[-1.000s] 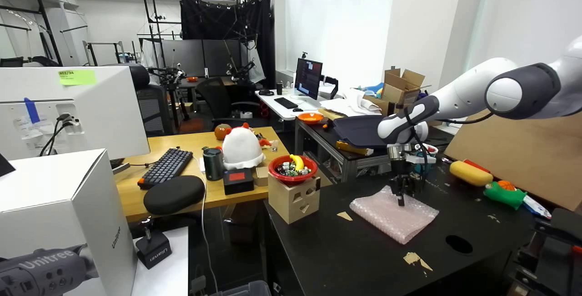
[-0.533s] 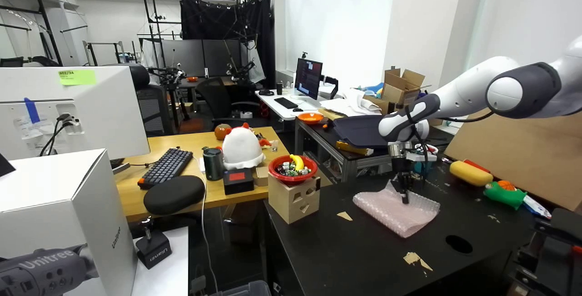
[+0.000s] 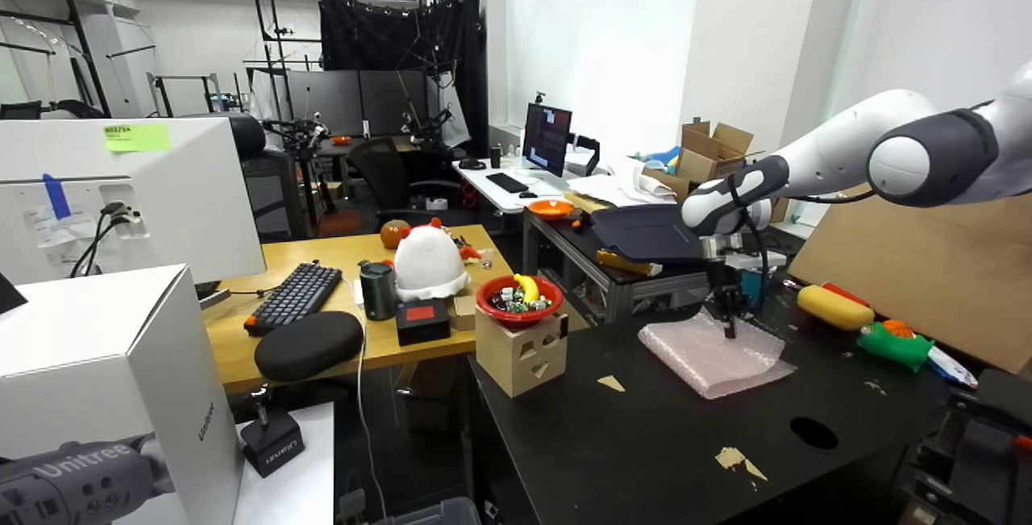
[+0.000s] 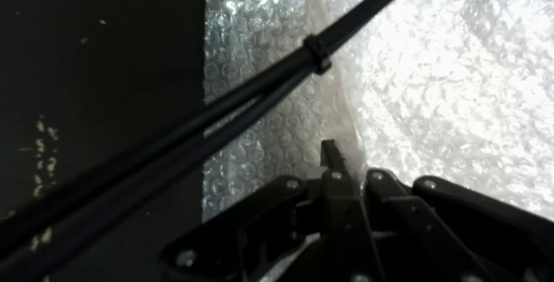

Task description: Unfold the bubble wrap

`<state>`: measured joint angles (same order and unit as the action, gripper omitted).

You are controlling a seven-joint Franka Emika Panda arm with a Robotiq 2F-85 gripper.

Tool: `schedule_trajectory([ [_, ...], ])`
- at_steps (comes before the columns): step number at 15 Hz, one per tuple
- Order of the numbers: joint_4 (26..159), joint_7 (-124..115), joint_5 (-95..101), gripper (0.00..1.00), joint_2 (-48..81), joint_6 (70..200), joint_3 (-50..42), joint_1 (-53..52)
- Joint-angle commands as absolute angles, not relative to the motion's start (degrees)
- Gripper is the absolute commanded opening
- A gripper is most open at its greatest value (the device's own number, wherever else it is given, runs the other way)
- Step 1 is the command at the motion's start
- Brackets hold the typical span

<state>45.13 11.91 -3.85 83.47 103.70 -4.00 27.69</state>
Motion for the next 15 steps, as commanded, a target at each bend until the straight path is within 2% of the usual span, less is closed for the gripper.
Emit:
schedule_trajectory([
  [1, 46.34, 9.04, -3.16, 0.01, 81.32, 103.89, -5.5, 26.86],
  [15, 56.06, 1.81, 2.72, 0.01, 70.18, 106.74, -10.87, 18.54],
])
